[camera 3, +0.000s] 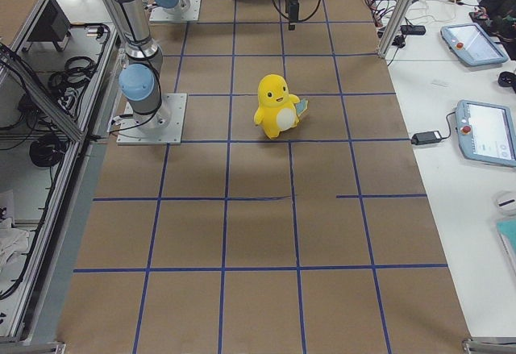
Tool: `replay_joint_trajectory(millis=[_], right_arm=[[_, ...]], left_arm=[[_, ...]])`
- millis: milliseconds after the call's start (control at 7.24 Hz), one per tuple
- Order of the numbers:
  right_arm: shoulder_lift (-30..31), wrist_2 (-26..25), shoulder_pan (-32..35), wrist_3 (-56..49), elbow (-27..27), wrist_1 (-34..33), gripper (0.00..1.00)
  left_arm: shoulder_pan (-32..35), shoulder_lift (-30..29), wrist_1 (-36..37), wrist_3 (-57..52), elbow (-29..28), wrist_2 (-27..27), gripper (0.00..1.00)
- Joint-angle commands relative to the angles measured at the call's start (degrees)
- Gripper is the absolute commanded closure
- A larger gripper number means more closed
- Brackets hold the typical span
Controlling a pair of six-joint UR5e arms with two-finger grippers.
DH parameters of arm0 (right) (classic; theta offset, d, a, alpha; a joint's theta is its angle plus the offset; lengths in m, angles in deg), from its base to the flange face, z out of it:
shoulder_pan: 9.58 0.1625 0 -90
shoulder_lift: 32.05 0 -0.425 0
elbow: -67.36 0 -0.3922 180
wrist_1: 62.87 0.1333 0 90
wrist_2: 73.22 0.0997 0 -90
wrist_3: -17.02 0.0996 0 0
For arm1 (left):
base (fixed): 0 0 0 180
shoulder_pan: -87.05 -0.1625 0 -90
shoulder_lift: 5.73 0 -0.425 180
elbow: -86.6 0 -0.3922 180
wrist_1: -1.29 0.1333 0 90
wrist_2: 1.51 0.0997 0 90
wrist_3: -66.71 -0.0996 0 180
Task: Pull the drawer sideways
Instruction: 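Move the left gripper down toward the white drawer handle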
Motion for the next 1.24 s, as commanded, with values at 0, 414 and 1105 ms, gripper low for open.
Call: replay_joint_trajectory(millis=[0,414,1105], right_arm=[[0.0,0.1,0.0,0.0,0.0,0.0,0.0],[0.0,0.0,0.0,0.0,0.0,0.0,0.0],[0.0,0.0,0.0,0.0,0.0,0.0,0.0]], left_arm=[[0.4,-0.6,0.7,0.9,0.4,4.1,0.0],[4.9,-3.6,2.0,17.2,2.8,13.5,0.0],[7.8,-14.9,2.3,30.5,3.9,26.9,0.0]])
